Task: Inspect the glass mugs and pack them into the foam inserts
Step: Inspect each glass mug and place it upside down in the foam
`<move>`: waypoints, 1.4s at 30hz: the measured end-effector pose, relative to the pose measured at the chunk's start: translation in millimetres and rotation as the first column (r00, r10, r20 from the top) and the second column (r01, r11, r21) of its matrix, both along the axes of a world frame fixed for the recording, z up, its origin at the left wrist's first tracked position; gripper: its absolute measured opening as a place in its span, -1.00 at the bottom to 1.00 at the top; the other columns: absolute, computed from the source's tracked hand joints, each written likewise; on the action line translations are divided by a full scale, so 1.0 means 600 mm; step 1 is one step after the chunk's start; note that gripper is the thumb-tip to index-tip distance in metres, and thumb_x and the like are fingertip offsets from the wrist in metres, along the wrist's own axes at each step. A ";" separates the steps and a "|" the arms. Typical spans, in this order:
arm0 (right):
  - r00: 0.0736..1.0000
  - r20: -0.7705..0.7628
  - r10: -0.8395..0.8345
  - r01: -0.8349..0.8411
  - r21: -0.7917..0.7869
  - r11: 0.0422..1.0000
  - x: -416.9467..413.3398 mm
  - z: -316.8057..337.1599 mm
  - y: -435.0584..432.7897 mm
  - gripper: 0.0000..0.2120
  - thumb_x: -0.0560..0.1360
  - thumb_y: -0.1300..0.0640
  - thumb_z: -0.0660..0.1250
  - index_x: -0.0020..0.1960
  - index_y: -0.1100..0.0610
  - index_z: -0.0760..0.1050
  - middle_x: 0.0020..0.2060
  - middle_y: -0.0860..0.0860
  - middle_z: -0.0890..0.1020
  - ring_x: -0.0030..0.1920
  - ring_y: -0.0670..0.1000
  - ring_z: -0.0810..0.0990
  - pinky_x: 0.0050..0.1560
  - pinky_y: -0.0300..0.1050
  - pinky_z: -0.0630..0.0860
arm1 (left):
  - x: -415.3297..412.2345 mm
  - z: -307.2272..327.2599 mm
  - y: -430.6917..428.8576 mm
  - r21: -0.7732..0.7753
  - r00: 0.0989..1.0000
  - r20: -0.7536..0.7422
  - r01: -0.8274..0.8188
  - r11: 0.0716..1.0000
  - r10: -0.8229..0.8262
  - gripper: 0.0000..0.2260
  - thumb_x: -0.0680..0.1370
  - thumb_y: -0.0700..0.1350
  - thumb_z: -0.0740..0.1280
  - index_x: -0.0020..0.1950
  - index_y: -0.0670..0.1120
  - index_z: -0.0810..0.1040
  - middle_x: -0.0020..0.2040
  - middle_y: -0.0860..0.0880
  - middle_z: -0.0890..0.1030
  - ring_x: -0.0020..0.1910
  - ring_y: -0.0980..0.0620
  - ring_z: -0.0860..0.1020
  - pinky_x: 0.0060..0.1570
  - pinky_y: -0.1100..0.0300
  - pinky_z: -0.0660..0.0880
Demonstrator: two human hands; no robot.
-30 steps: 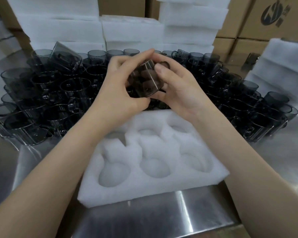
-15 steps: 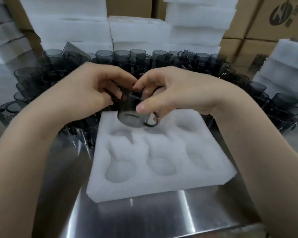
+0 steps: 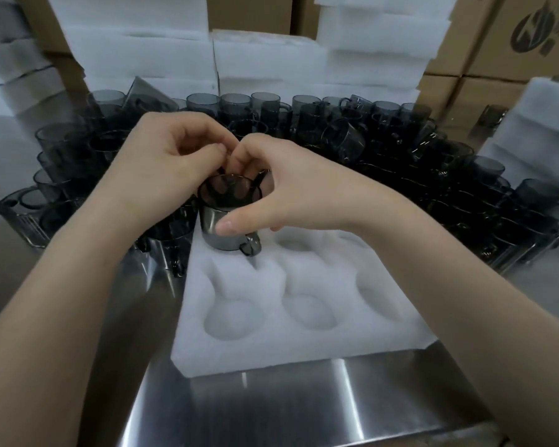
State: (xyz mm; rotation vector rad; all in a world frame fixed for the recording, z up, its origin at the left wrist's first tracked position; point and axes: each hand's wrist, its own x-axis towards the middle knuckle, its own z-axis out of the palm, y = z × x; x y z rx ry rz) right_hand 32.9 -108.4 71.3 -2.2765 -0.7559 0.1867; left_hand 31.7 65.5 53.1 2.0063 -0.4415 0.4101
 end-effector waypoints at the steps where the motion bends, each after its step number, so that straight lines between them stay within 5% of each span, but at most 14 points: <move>1: 1.000 0.023 0.008 -0.008 -0.018 1.000 0.001 -0.001 -0.001 -0.48 0.28 -0.04 0.61 0.12 0.03 0.45 -0.04 -0.12 0.55 -0.20 -0.21 0.51 -0.22 -0.28 0.52 | -0.001 -0.001 -0.002 0.016 1.000 0.013 -0.020 1.000 0.020 -0.75 0.51 -0.30 0.27 -0.09 0.00 0.67 -0.25 0.04 0.69 -0.29 0.14 0.62 -0.27 0.33 0.53; 4: 0.998 0.033 0.055 -0.053 -0.059 0.997 0.001 -0.001 -0.005 -0.45 0.29 -0.01 0.61 0.19 0.04 0.46 0.00 -0.19 0.53 -0.08 -0.27 0.49 -0.12 -0.41 0.43 | -0.003 -0.005 -0.007 0.082 0.998 0.015 -0.055 0.995 0.054 -0.73 0.45 -0.25 0.24 -0.12 0.06 0.66 -0.26 0.08 0.67 -0.27 0.16 0.60 -0.21 0.26 0.51; 7: 0.995 0.003 0.096 -0.096 -0.081 0.992 0.002 -0.001 -0.011 -0.42 0.30 0.01 0.60 0.24 0.05 0.46 0.07 -0.17 0.54 0.06 -0.19 0.51 0.07 -0.27 0.47 | -0.004 -0.006 -0.010 0.130 0.998 0.007 -0.066 0.989 0.066 -0.68 0.47 -0.28 0.22 -0.13 0.10 0.65 -0.25 0.16 0.66 -0.24 0.19 0.59 -0.18 0.26 0.48; 11: 0.993 0.020 0.119 -0.115 -0.133 0.984 0.004 0.000 -0.012 -0.48 0.29 0.00 0.60 0.15 0.03 0.45 -0.13 -0.25 0.47 -0.18 -0.35 0.45 -0.19 -0.42 0.37 | -0.008 -0.003 -0.014 0.173 0.996 0.026 -0.091 0.981 0.088 -0.66 0.49 -0.29 0.21 -0.13 0.13 0.65 -0.22 0.20 0.66 -0.19 0.19 0.60 -0.12 0.19 0.52; 17: 0.981 0.096 0.171 -0.140 -0.271 0.952 0.006 0.012 -0.007 -0.49 0.29 -0.09 0.59 0.07 -0.04 0.38 -0.24 -0.28 0.39 -0.27 -0.50 0.37 -0.24 -0.50 0.32 | -0.008 -0.005 -0.016 0.180 0.994 0.005 -0.104 0.978 0.105 -0.64 0.51 -0.31 0.20 -0.13 0.11 0.64 -0.26 0.14 0.65 -0.21 0.07 0.61 -0.08 0.01 0.58; 22: 0.960 0.195 0.203 -0.117 -0.381 0.917 0.005 0.024 0.002 -0.51 0.30 -0.13 0.57 0.07 -0.02 0.39 -0.29 -0.25 0.35 -0.30 -0.47 0.37 -0.28 -0.50 0.31 | -0.008 -0.001 -0.001 0.240 0.998 -0.023 -0.043 0.970 0.050 -0.69 0.55 -0.25 0.29 -0.09 0.19 0.63 -0.21 0.18 0.67 -0.22 0.17 0.63 -0.18 0.17 0.56; 27: 0.930 0.270 0.248 -0.094 -0.477 0.874 0.003 0.024 0.016 -0.54 0.34 -0.12 0.52 0.10 0.05 0.45 -0.26 -0.17 0.43 -0.27 -0.20 0.42 -0.38 -0.32 0.32 | -0.009 0.000 0.012 0.242 0.986 -0.164 0.059 0.969 -0.019 -0.61 0.57 -0.32 0.27 -0.07 0.21 0.61 -0.18 0.14 0.68 -0.19 0.16 0.66 -0.31 0.31 0.58; 32: 0.949 0.231 0.214 -0.092 -0.447 0.890 0.008 0.019 0.014 -0.48 0.29 -0.19 0.55 0.10 0.00 0.44 -0.23 -0.19 0.41 -0.23 -0.21 0.41 -0.23 -0.38 0.37 | -0.011 0.002 0.011 0.338 0.988 -0.153 0.033 0.940 0.021 -0.62 0.51 -0.36 0.27 -0.14 0.16 0.60 -0.21 0.13 0.65 -0.19 0.09 0.62 -0.13 0.05 0.58; 35: 0.964 0.179 0.196 -0.099 -0.445 0.890 0.014 0.015 0.009 -0.45 0.25 -0.22 0.56 0.10 -0.05 0.43 -0.24 -0.22 0.38 -0.24 -0.24 0.38 -0.25 -0.52 0.32 | -0.014 0.003 0.002 0.353 0.990 -0.126 -0.016 0.936 0.064 -0.59 0.47 -0.39 0.29 -0.14 0.17 0.60 -0.21 0.18 0.65 -0.15 0.17 0.61 -0.05 0.10 0.55; 42: 0.981 0.072 0.180 -0.136 -0.407 0.903 0.023 -0.009 0.000 -0.43 0.29 -0.21 0.54 0.22 -0.08 0.48 -0.35 -0.22 0.41 -0.33 -0.26 0.42 -0.38 -0.41 0.30 | -0.016 0.002 -0.007 0.324 0.989 -0.032 -0.126 0.937 0.144 -0.57 0.42 -0.37 0.33 -0.09 0.21 0.61 -0.22 0.19 0.66 -0.19 0.23 0.62 -0.04 0.20 0.55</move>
